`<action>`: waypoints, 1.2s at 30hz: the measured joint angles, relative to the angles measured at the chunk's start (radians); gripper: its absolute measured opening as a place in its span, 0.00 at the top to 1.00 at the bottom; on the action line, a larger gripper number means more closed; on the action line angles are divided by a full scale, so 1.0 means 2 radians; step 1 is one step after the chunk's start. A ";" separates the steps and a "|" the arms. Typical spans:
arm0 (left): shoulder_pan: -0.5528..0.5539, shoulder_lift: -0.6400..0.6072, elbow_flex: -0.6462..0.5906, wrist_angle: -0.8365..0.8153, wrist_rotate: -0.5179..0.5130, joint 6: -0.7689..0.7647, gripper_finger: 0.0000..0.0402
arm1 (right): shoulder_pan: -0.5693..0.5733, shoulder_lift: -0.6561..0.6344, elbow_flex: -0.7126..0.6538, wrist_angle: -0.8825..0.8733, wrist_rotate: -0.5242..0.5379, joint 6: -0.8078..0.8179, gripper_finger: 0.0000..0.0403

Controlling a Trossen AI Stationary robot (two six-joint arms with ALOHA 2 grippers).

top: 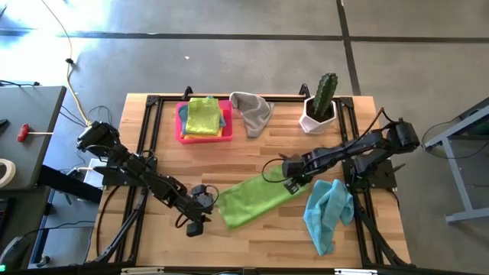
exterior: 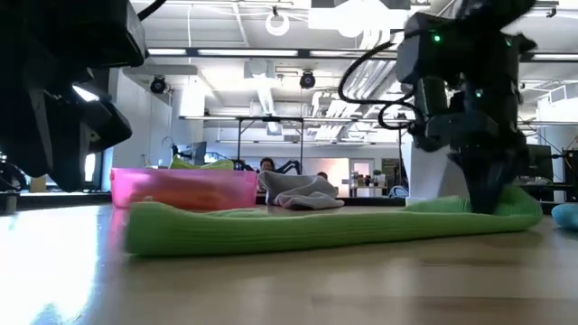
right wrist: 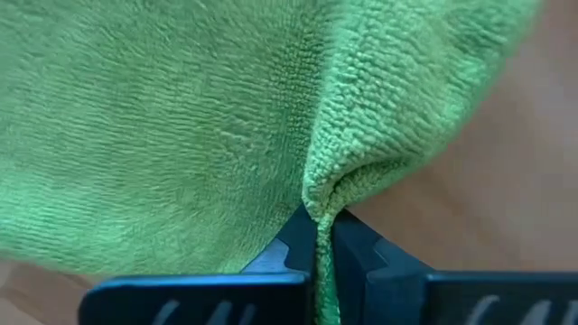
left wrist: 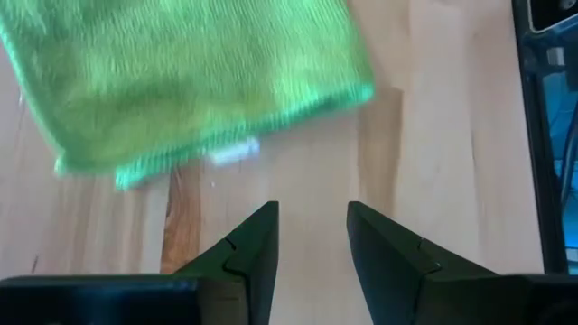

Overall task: Fold microfiber towels
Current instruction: Fold the green towel on the table

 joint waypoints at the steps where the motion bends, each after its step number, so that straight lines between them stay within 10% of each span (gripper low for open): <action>1: 0.000 0.000 0.001 0.000 0.000 0.000 0.69 | 0.000 0.000 0.017 -0.034 0.011 -0.006 1.00; 11: 0.000 -0.001 0.001 0.001 -0.002 -0.004 0.69 | 0.001 0.000 0.148 -0.226 0.070 -0.003 1.00; 36: 0.001 -0.002 0.001 0.000 -0.036 0.032 0.69 | 0.076 0.190 0.429 -0.232 0.045 0.011 1.00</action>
